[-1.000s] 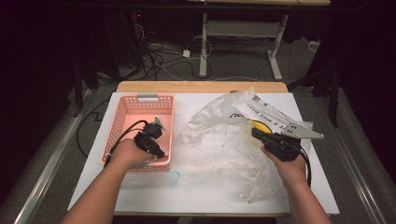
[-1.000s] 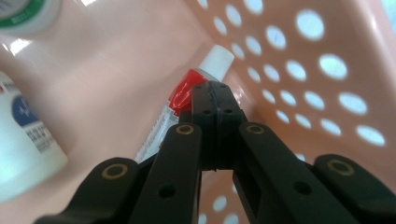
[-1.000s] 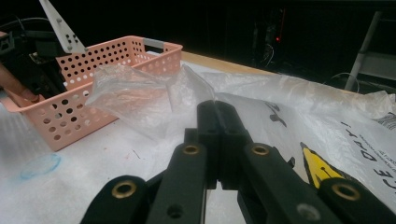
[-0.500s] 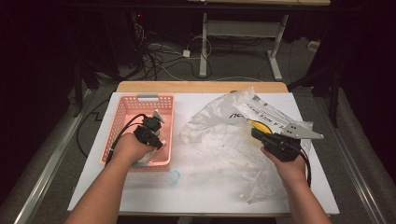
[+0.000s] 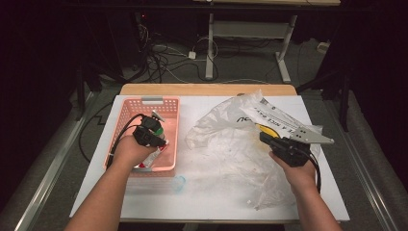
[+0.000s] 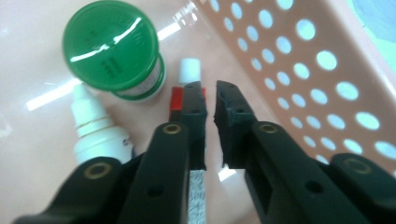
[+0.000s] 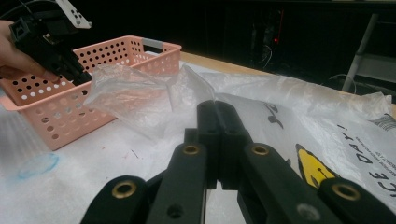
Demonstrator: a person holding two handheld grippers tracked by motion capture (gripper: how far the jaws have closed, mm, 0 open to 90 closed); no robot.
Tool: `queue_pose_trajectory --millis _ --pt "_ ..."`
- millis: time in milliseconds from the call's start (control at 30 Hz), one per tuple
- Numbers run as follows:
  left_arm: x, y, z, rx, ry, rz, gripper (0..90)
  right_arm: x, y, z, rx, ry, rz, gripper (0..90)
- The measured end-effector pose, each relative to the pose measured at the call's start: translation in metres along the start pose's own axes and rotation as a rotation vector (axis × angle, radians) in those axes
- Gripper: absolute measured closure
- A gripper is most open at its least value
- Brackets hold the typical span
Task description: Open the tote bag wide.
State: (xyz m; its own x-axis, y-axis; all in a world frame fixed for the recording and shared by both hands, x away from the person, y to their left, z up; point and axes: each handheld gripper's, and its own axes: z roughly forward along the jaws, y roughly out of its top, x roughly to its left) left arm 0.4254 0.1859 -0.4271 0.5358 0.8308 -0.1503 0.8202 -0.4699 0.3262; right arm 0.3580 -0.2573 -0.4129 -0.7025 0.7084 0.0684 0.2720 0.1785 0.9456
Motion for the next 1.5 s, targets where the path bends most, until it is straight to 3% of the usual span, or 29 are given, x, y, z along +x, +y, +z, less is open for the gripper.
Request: queue_pose_trajectory --millis 67,167,267,400,500,967,1100,1333,1500 --pt "0.003 -0.002 -0.001 -0.006 -0.017 -0.009 69.9 0.0 0.0 0.0 -0.001 0.0 -0.002 90.0" --pt "0.004 -0.004 0.001 0.027 -0.028 -0.01 54.9 -0.001 0.0 0.0 0.001 0.002 -0.001 90.0" --pt "0.005 -0.004 0.004 0.04 -0.045 -0.014 45.6 0.0 0.0 0.0 0.002 0.002 0.003 90.0" --pt "0.006 -0.002 0.008 0.059 -0.029 -0.011 39.1 0.0 -0.001 0.001 0.005 0.001 0.004 90.0" --pt "0.006 -0.001 0.011 0.074 -0.035 -0.001 41.9 0.0 -0.001 0.001 0.005 0.0 0.005 90.0" --pt "0.005 0.003 0.031 0.173 0.007 0.004 50.1 0.001 -0.002 0.002 0.016 -0.001 0.004 90.0" --pt "0.006 0.003 0.031 0.169 0.001 -0.004 50.8 0.001 -0.003 0.003 0.017 0.0 0.001 90.0" --pt "0.003 0.003 0.032 0.161 0.03 0.021 64.7 0.002 -0.003 0.003 0.018 0.0 0.0 90.0" --pt "0.001 0.003 0.032 0.154 0.031 0.026 66.5 0.002 -0.003 0.002 0.017 0.0 -0.002 90.0"
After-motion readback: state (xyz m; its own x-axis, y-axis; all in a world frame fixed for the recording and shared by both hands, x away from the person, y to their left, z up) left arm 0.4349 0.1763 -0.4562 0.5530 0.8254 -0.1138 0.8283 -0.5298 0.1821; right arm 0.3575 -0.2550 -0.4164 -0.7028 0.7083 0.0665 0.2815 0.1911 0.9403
